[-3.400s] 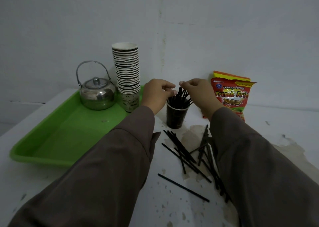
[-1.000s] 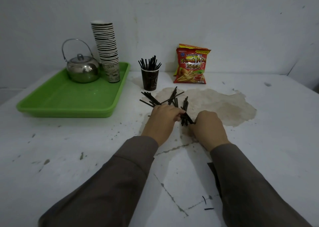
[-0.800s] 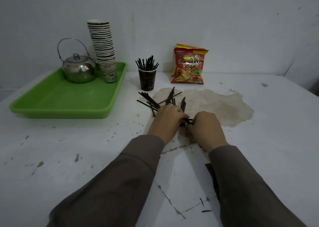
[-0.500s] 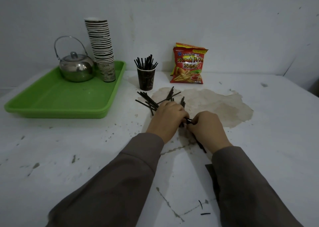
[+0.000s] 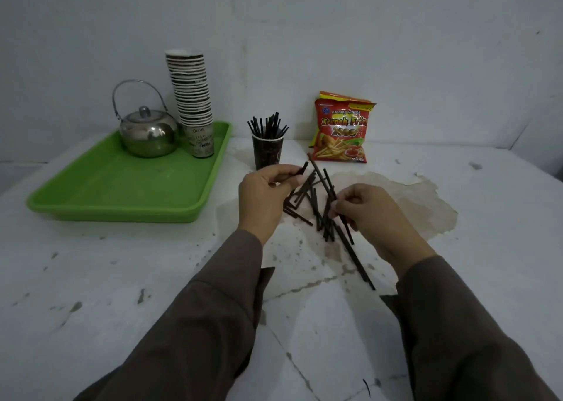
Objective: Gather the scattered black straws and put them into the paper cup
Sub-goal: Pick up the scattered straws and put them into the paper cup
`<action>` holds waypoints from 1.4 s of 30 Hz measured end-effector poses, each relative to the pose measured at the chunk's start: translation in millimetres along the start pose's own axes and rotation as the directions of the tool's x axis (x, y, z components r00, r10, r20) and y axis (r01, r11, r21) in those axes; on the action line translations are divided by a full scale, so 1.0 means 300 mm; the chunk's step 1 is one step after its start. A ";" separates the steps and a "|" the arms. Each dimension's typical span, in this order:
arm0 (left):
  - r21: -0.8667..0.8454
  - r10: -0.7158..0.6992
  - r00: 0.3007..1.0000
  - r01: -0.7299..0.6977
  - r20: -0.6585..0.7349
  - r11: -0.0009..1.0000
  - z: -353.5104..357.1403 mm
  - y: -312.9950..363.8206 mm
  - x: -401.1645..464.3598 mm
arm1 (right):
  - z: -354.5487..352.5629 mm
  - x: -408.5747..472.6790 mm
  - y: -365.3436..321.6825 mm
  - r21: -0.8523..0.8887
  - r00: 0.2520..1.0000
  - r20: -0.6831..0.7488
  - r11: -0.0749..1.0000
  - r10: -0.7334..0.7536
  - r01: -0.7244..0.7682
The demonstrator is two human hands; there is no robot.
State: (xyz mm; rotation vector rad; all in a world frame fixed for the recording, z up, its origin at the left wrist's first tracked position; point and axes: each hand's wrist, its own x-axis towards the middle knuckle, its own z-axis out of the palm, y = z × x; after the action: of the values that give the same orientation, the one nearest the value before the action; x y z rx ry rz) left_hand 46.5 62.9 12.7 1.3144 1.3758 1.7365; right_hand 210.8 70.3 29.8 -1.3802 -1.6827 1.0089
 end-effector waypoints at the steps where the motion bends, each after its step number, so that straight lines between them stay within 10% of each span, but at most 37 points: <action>1: -0.028 -0.011 1.000 0.011 -0.007 1.000 -0.005 0.012 0.013 | 0.005 0.013 -0.020 0.077 1.000 0.017 0.997 -0.011 0.010; 16: -0.054 0.090 0.989 -0.097 -0.121 0.994 -0.119 0.213 0.409 | 0.077 0.429 -0.336 0.263 0.979 -0.104 0.945 -0.172 0.194; 22: -0.053 0.108 0.986 -0.115 -0.123 0.992 -0.118 0.199 0.527 | 0.128 0.561 -0.377 -0.005 0.958 -0.110 0.964 -0.266 0.267; 36: 0.267 0.080 0.996 -0.070 -0.027 0.961 -0.115 -0.015 0.557 | 0.227 0.688 -0.286 -0.401 0.985 0.072 0.899 -0.159 0.175; 42: 0.695 0.206 0.978 -0.138 -0.015 0.706 -0.111 -0.059 0.558 | 0.215 0.686 -0.292 -0.312 0.982 0.089 0.932 -0.164 0.184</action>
State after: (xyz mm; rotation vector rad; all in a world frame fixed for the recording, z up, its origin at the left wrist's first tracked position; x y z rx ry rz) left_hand -47.6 200.0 54.7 1.8131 2.1510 1.4370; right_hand 83.3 254.8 92.3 -1.3788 -2.0442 0.7050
